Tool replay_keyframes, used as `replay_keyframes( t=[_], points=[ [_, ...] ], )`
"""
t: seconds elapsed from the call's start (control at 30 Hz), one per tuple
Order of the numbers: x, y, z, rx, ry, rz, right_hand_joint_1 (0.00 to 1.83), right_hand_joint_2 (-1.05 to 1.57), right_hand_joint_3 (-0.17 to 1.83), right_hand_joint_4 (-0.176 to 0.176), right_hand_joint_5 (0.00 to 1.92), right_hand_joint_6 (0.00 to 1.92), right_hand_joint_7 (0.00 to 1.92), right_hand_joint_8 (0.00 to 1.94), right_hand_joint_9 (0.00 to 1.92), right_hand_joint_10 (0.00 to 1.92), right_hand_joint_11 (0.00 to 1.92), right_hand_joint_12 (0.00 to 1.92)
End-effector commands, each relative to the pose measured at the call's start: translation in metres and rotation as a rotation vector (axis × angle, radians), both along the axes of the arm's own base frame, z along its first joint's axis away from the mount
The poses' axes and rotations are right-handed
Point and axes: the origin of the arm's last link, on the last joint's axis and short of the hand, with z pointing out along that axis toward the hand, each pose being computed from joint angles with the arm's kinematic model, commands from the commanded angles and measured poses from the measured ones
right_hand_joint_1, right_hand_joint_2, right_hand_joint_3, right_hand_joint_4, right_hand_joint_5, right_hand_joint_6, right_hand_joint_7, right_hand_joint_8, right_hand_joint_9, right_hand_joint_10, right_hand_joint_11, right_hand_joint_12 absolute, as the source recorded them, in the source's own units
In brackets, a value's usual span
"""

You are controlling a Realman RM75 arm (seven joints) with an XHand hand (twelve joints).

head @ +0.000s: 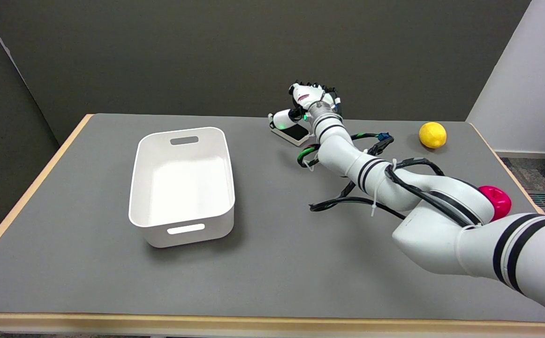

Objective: Pick up the chalkboard eraser.

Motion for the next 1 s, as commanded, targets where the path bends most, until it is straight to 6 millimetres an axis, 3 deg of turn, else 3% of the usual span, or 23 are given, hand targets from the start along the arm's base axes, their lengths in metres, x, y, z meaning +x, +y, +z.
replay_keyframes(
  t=[0.03,0.27,0.63,1.0],
  points=[
    [-0.001,0.002,-0.003,0.009,-0.009,0.012,0.53,0.65,0.81,-0.151,0.18,0.41,0.27,0.42,0.14,0.85,0.0,1.21],
    [-0.007,0.004,0.0,0.004,-0.009,-0.006,0.52,0.66,0.8,-0.148,0.17,0.41,0.27,0.41,0.14,0.85,0.0,1.2],
    [-0.036,0.017,0.029,-0.095,-0.063,-0.08,0.52,0.65,0.81,-0.145,0.18,0.41,0.28,0.41,0.15,0.85,0.0,1.21],
    [-0.05,0.024,0.041,-0.145,-0.103,-0.116,0.53,0.65,0.81,-0.145,0.18,0.41,0.27,0.41,0.14,0.85,0.0,1.21]
  ],
)
